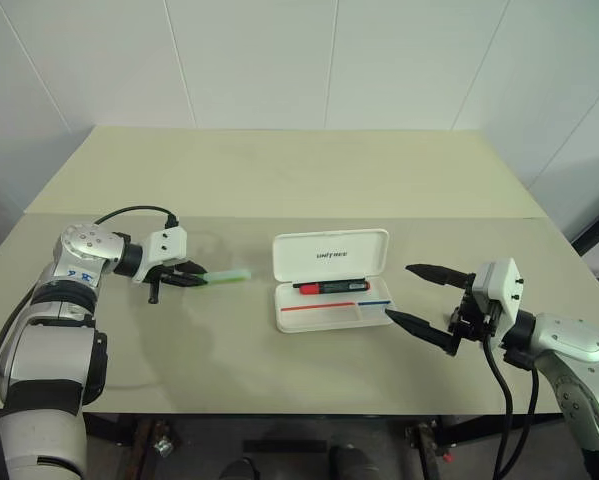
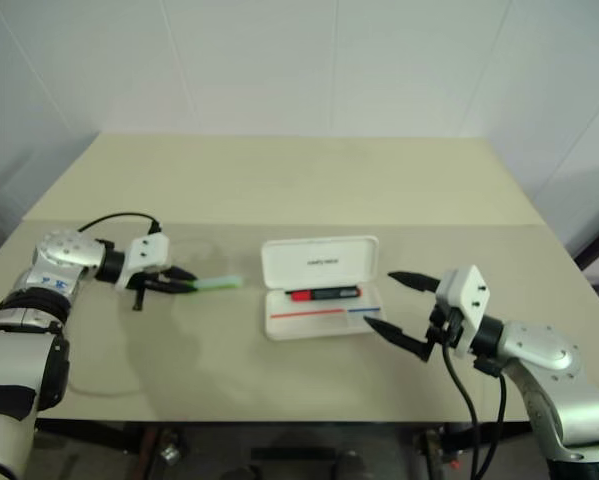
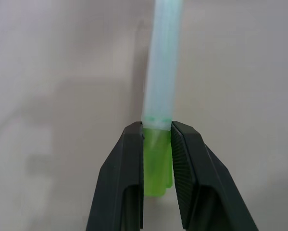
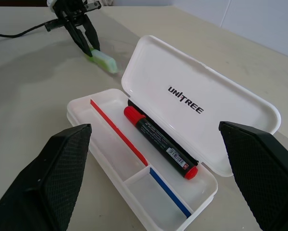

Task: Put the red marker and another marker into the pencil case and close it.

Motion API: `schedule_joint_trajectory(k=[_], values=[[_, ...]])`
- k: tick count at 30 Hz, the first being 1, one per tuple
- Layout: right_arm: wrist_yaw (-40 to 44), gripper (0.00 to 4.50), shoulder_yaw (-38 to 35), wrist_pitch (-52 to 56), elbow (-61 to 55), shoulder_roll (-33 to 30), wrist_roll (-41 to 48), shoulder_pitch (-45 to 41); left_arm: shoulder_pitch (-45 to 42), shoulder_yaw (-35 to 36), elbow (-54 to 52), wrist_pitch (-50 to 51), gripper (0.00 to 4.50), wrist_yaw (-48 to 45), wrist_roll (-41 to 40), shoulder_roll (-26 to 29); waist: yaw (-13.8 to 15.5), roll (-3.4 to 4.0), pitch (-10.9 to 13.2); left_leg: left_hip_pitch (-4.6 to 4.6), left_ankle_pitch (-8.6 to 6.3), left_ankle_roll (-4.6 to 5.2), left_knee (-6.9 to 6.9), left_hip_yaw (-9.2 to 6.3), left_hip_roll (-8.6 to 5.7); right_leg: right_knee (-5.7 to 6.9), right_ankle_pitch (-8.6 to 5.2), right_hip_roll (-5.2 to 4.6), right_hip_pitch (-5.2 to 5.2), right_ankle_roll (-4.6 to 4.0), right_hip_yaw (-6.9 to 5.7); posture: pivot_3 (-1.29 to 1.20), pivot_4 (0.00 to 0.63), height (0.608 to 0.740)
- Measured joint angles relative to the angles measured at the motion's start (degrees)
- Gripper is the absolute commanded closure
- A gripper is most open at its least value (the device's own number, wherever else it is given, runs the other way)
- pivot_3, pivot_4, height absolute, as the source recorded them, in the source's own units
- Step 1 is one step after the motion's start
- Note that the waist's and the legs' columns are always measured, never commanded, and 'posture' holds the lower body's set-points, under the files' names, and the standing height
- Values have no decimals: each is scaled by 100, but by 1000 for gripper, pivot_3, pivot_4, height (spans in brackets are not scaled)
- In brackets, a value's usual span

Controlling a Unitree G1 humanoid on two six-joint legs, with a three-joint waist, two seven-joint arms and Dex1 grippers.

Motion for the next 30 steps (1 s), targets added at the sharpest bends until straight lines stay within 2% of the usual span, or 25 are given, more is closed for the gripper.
schedule_joint_trajectory(k=[8,11,20,30], values=[[48,0,210,-6,129,36,-31,-106,382,170,-538,-49,3997,-655,-529,91,5,0,0,0,0,0,4,-1,1,2,0,-1,0,-1,0,0,150,740],[46,0,245,5,133,44,-30,-182,684,253,-1108,37,3997,-665,-871,87,-1,0,0,0,0,0,4,-2,2,4,0,-1,0,-1,0,0,150,740],[-60,0,408,163,-14,119,-17,-211,1544,152,-3306,1228,3997,-667,-1774,59,2,0,0,2,0,0,8,-4,3,9,0,0,1,-2,-1,0,150,740],[-276,0,428,304,-250,234,11,-101,1918,-157,-4709,2638,3997,-663,-2218,118,2,0,0,2,0,0,9,-4,3,7,-1,0,1,-5,-1,0,150,740]])
